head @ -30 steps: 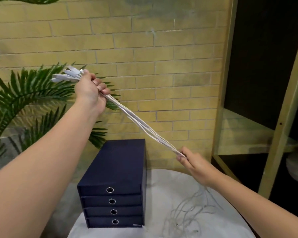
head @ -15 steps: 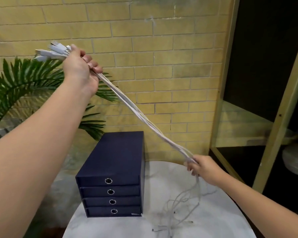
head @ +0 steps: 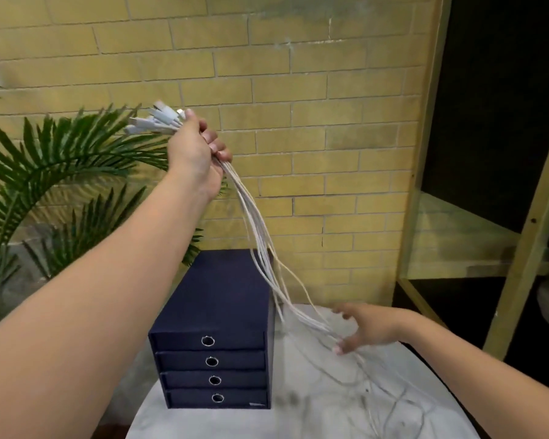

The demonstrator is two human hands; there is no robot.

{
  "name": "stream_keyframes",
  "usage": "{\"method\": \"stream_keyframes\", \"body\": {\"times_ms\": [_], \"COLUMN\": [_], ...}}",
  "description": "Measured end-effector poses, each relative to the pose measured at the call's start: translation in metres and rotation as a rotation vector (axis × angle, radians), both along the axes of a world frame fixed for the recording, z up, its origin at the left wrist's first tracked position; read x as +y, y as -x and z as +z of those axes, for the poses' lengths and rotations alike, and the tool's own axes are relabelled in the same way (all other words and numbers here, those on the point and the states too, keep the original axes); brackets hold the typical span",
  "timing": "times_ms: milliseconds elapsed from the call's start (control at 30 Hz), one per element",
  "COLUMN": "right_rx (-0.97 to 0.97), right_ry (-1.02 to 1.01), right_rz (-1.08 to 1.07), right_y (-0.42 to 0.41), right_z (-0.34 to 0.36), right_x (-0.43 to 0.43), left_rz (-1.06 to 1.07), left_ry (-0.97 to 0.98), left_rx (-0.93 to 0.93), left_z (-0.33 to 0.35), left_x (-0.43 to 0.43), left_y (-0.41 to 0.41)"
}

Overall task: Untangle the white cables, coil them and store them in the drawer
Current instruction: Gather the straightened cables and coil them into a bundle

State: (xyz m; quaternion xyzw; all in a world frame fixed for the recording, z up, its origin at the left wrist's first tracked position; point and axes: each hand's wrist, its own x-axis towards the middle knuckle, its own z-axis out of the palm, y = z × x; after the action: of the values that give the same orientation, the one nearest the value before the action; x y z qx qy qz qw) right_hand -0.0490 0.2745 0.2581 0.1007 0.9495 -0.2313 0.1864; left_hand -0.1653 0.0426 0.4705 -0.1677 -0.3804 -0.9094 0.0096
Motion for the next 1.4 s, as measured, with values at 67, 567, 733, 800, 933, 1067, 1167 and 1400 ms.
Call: {"method": "stream_keyframes", "body": {"times_ms": [67, 567, 733, 800, 933, 1067, 1167, 1400], "right_rx": [0.246, 0.967, 0.892, 0.861, 0.825, 0.888, 0.888, 0.834], "right_ry": [0.249, 0.663, 0.480, 0.579, 0.690, 0.714, 0.613, 0.283], "right_rz": [0.045, 0.044, 0.030, 0.041, 0.015, -0.079, -0.150, -0.092], "right_y": [0.004, 0.050, 0.033, 0.025, 0.016, 0.014, 0.014, 0.021], "right_z": [0.026, 0.074, 0.051, 0.046, 0.039, 0.042, 0.043, 0.033], "right_x": [-0.032, -0.105, -0.077, -0.069, -0.059, -0.055, -0.052, -0.049], "left_rz": [-0.037, -0.105, -0.055, -0.044, -0.023, -0.026, -0.023, -0.017], "left_ry": [0.051, 0.202, 0.107, 0.086, 0.029, -0.016, -0.018, -0.020], "left_rx": [0.002, 0.055, 0.055, 0.044, 0.010, -0.019, -0.019, -0.014], "left_z": [-0.006, 0.002, 0.027, 0.026, 0.019, 0.014, 0.014, 0.019], "left_x": [0.011, 0.010, -0.013, -0.017, -0.022, -0.024, -0.022, -0.019], "left_y": [-0.005, -0.019, -0.012, -0.009, -0.004, -0.002, -0.004, -0.008]}}
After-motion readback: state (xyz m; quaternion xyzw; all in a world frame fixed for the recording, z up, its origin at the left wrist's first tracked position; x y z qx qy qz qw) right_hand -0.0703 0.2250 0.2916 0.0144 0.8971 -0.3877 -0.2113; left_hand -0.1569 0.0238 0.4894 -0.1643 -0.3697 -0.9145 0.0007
